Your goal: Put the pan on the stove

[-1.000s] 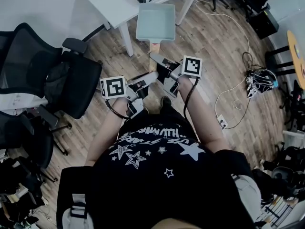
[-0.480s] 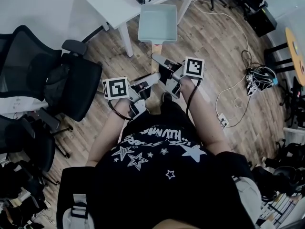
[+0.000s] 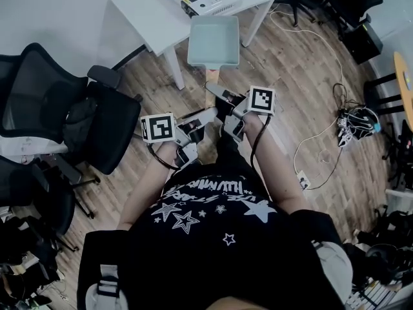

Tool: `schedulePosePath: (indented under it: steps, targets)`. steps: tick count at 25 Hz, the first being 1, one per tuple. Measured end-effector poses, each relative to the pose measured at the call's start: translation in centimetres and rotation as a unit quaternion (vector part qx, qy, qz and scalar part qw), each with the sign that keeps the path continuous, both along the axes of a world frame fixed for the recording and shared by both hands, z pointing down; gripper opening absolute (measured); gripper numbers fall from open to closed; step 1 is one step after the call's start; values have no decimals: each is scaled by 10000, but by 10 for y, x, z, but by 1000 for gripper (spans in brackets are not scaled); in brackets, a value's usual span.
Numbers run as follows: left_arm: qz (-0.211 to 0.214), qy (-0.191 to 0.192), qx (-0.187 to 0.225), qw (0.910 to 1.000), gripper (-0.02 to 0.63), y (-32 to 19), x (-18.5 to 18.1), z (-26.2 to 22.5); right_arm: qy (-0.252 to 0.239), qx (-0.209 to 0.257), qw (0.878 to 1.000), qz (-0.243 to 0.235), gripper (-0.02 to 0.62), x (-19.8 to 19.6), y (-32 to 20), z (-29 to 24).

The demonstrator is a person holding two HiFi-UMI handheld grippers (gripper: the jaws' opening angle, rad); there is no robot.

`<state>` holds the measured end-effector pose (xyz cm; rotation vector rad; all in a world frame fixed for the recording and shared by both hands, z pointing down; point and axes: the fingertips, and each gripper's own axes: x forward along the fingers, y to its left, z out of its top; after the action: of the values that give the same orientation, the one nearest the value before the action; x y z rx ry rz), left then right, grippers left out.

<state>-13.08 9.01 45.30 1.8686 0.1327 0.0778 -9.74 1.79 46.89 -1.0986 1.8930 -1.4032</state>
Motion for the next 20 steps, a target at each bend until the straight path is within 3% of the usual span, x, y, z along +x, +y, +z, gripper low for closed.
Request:
schedulePosePath:
  steps: [9,20]
  targets:
    - [-520,-7,177,9985,123,-51,45,-3,-46,138,9985,-522,147,37,-53,-6]
    - [-1014,-142,246,9944,123,-123,133,-13,-132,170,9942,-1052,150,116,-127,-16]
